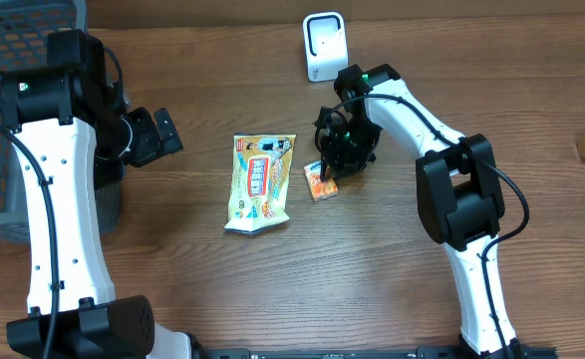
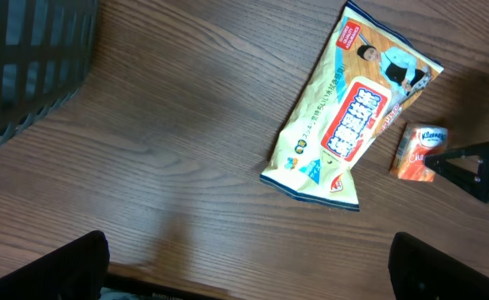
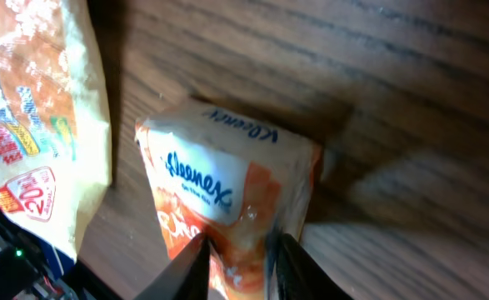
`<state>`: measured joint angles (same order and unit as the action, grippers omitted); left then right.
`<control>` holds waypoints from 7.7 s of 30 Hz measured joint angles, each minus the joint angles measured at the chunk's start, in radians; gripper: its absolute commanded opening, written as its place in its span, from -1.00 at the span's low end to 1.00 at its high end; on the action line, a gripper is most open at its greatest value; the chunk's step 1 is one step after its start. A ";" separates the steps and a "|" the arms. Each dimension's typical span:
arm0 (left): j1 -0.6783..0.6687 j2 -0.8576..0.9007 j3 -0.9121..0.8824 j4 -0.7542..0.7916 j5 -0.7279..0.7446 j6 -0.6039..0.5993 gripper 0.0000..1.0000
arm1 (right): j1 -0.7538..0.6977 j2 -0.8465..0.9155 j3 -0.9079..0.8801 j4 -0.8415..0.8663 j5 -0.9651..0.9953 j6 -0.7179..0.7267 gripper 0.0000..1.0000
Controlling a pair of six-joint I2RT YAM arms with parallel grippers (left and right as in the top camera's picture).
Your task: Scan the item barcode
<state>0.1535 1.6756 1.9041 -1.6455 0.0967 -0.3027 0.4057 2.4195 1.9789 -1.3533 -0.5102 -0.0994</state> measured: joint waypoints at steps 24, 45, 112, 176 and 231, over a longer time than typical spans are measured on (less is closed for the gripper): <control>0.000 0.000 0.000 0.000 0.000 0.000 1.00 | -0.225 -0.008 0.018 -0.270 -0.613 -0.349 -0.93; 0.000 0.000 0.000 0.000 0.000 0.000 1.00 | -0.275 -0.007 0.017 -0.124 -0.005 -0.059 0.40; 0.000 0.000 0.000 0.000 0.000 0.000 1.00 | -0.288 -0.013 0.076 -0.170 -0.480 -0.267 -0.93; 0.000 0.000 0.000 0.000 0.000 0.000 0.99 | -0.056 -0.011 0.303 0.248 0.846 0.259 -0.92; 0.000 0.000 0.000 0.000 0.000 0.000 1.00 | -0.643 -0.021 0.318 0.153 0.935 0.238 -0.93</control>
<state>0.1532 1.6756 1.9041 -1.6455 0.0963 -0.3027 -0.2371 2.3981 2.2967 -1.1999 0.4252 0.1383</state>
